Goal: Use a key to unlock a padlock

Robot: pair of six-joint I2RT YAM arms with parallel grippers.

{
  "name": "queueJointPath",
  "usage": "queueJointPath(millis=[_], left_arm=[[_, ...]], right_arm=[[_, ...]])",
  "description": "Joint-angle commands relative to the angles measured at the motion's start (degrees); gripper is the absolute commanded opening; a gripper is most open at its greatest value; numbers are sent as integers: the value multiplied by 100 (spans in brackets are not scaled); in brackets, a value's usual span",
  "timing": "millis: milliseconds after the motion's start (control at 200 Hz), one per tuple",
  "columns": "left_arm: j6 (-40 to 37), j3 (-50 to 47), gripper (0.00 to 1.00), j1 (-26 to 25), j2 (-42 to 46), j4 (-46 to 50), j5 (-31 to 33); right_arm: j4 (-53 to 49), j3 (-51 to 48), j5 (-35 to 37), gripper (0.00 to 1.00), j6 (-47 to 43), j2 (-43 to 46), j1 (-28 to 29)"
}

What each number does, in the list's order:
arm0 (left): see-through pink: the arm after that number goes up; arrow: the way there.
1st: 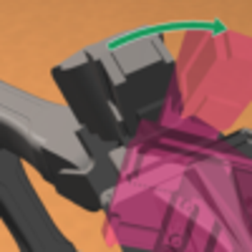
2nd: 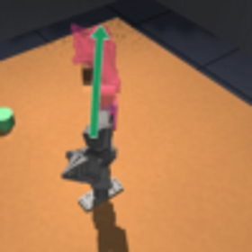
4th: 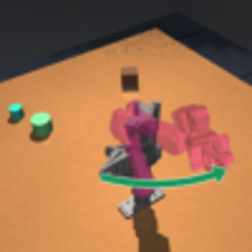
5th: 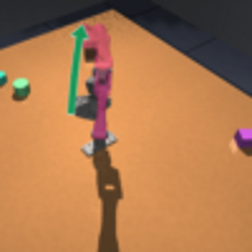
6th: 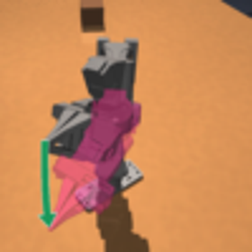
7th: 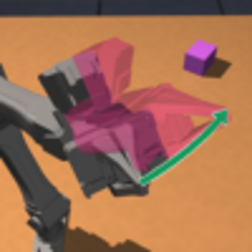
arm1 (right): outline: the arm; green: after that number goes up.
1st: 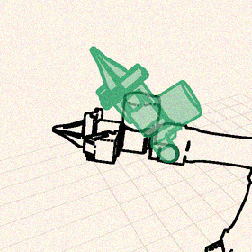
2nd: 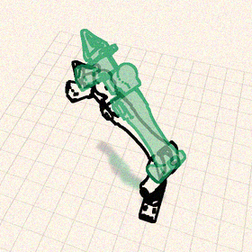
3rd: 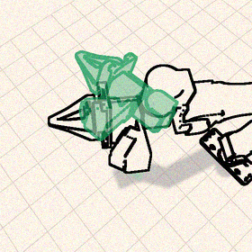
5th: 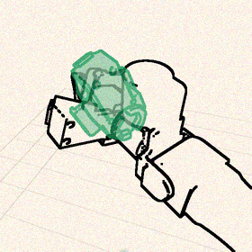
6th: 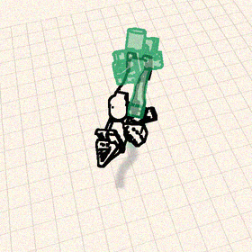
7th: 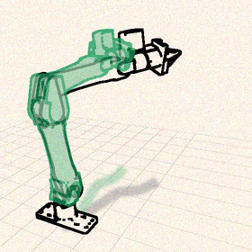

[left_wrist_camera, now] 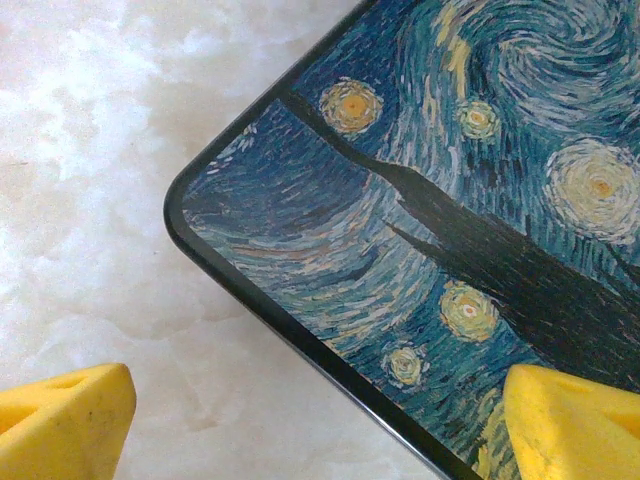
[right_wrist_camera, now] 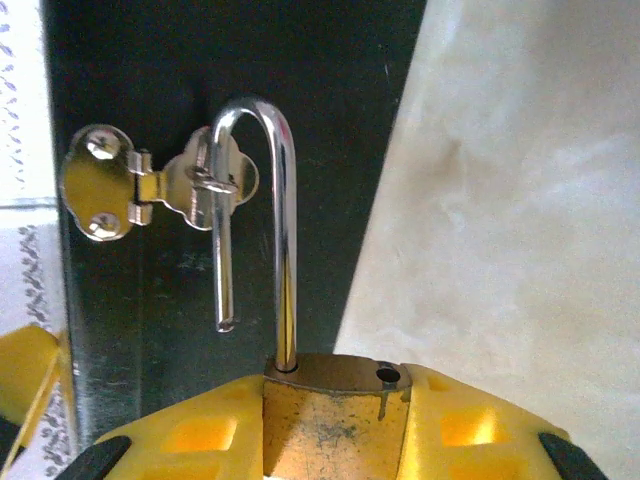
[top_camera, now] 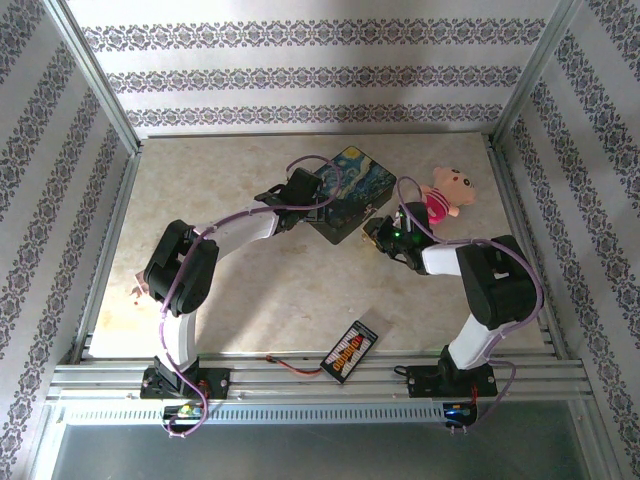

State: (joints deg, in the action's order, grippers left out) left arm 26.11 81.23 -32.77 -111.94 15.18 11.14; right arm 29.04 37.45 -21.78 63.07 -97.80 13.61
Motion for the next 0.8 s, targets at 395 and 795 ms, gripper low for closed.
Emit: queueJointPath(millis=[395,795], left_arm=[[-91,-352,92,236,-355,1118,267],[-89,-474,90,373,-228,1049,209]], right_arm=[[718,139,871,0,260,78,-240],[-7,9,991,0,-85,657,-221]])
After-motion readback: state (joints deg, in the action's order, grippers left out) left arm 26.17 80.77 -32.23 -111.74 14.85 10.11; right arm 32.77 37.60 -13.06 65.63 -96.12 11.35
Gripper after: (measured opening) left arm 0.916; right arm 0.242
